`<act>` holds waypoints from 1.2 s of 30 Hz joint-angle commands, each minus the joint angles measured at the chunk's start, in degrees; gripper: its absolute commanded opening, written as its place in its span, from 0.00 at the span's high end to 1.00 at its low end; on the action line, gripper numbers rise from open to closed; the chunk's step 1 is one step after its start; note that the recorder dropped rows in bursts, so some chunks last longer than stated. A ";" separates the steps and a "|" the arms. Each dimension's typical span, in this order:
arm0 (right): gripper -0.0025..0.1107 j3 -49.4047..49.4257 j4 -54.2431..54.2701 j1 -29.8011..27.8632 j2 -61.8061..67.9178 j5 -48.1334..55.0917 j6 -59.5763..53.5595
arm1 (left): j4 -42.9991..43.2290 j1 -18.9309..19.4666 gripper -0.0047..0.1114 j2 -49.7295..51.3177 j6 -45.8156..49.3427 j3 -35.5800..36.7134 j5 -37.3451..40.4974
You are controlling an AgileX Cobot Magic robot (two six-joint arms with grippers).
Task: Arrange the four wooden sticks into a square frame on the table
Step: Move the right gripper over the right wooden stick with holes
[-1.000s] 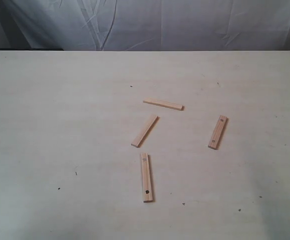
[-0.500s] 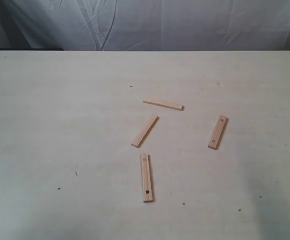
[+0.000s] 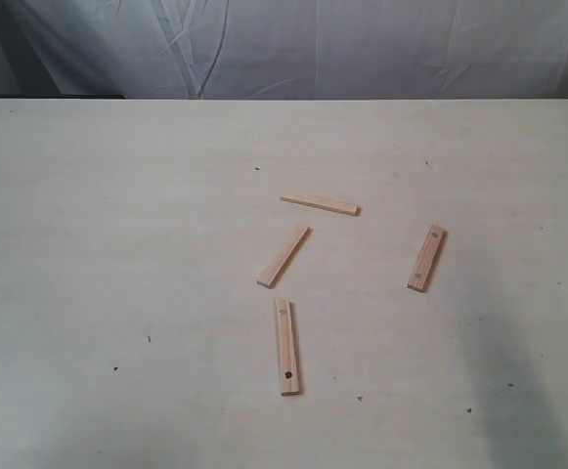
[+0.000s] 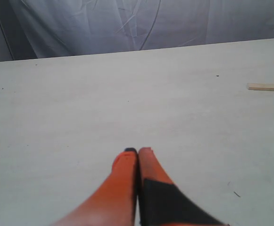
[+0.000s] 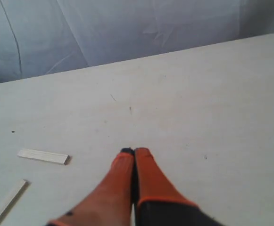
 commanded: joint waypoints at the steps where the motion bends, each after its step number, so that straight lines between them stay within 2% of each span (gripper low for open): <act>1: 0.99 -1.27 2.18 -0.24 5.95 0.23 0.00 | 0.12 0.12 0.96 -0.38 -0.35 0.30 -0.55; 9: 0.99 -13.46 3.04 0.00 20.75 15.32 0.00 | 0.12 0.12 0.96 -0.38 -0.35 0.30 -0.55; 13: 0.99 -19.04 3.57 3.16 28.20 19.11 0.00 | 0.12 0.12 0.96 -0.38 -0.35 0.30 -0.55; 16: 0.99 -23.00 4.30 7.57 33.75 20.60 0.85 | 0.12 0.12 0.96 -0.38 -0.35 0.30 -0.55; 22: 0.99 -29.80 3.28 14.92 44.42 21.31 10.21 | 0.12 0.12 0.96 -0.38 -0.35 0.30 -0.55; 26: 0.99 -35.81 -4.62 19.06 51.71 25.02 21.77 | 0.12 0.12 0.96 -0.38 -0.35 0.30 -0.55; 30: 0.98 -41.02 -11.40 20.52 56.59 29.81 32.17 | 0.12 0.12 0.96 -0.38 -0.35 0.30 -0.55; 33: 0.89 -43.28 -14.39 20.52 58.78 32.68 35.88 | 0.12 0.12 0.96 -0.38 -0.35 0.30 -0.55; 36: 0.69 -43.84 -18.10 20.52 59.52 33.72 40.60 | 0.12 0.12 0.96 -0.38 -0.35 0.30 -0.55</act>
